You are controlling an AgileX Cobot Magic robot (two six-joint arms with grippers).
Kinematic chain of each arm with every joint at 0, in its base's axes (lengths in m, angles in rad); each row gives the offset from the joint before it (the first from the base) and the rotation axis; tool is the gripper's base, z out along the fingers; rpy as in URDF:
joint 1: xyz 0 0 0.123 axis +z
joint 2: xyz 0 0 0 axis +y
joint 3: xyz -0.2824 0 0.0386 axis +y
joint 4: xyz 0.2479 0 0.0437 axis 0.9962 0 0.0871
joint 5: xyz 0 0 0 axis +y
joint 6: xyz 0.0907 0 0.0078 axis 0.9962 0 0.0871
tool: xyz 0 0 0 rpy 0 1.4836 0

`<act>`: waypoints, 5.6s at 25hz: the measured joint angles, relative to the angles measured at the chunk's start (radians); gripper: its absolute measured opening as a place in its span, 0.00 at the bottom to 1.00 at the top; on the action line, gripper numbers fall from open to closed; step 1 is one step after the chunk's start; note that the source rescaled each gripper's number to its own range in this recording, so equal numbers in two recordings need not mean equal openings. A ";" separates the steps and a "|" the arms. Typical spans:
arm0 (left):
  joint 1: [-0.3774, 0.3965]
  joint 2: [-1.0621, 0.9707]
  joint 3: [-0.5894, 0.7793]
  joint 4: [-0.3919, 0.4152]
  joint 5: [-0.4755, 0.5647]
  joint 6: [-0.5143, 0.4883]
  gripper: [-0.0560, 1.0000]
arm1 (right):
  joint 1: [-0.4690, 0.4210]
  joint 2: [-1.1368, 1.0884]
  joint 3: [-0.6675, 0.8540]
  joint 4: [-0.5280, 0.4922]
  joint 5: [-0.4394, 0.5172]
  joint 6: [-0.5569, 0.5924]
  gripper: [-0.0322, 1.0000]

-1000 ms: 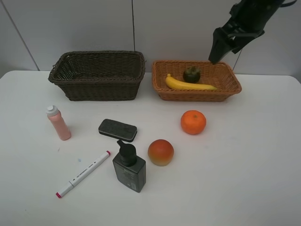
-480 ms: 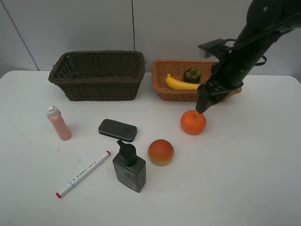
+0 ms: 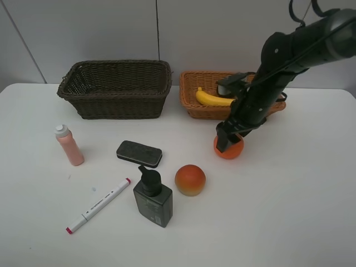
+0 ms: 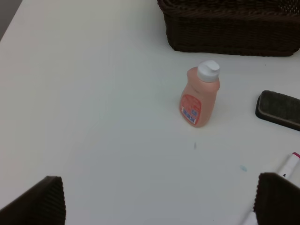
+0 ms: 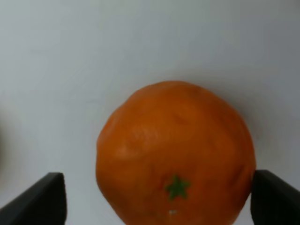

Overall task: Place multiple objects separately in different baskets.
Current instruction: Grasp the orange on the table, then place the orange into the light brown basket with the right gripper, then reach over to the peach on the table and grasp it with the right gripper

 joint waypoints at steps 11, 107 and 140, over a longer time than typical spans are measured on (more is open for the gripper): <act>0.000 0.000 0.000 0.000 0.000 0.000 1.00 | 0.000 0.073 0.000 0.001 -0.060 0.000 1.00; 0.000 0.000 0.000 0.000 0.000 0.000 1.00 | -0.109 -0.097 -0.388 -0.286 0.213 0.302 1.00; 0.000 0.000 0.000 0.000 0.000 0.000 1.00 | 0.311 -0.211 -0.102 -0.126 0.435 -0.206 1.00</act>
